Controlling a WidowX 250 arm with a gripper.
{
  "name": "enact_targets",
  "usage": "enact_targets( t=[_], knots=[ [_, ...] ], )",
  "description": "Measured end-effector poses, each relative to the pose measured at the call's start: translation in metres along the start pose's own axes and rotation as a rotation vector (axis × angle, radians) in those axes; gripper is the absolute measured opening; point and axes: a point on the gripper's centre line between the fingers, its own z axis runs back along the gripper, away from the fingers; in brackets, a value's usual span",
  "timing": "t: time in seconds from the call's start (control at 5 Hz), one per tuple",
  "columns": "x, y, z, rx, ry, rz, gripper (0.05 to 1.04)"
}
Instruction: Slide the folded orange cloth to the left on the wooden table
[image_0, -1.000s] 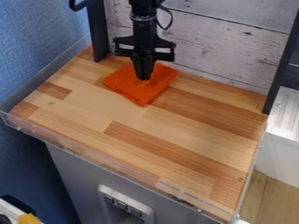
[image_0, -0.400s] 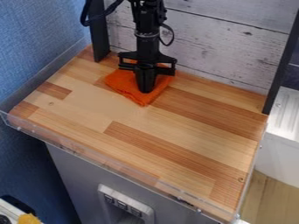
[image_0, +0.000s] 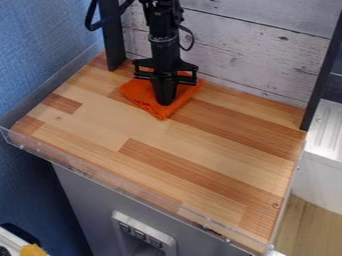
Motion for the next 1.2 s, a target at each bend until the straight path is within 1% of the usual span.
enact_targets(
  t=[0.4,0.6,1.0,1.2],
  knots=[
    [-0.008,0.023,-0.001,-0.003,-0.027,-0.085,0.059],
    [-0.011,0.036,0.0,-0.001,-0.029,-0.115,0.059],
    [-0.008,0.06,0.001,0.023,-0.038,-0.161,0.059],
    [-0.006,0.063,0.002,0.035,-0.033,-0.18,0.081]
  ],
)
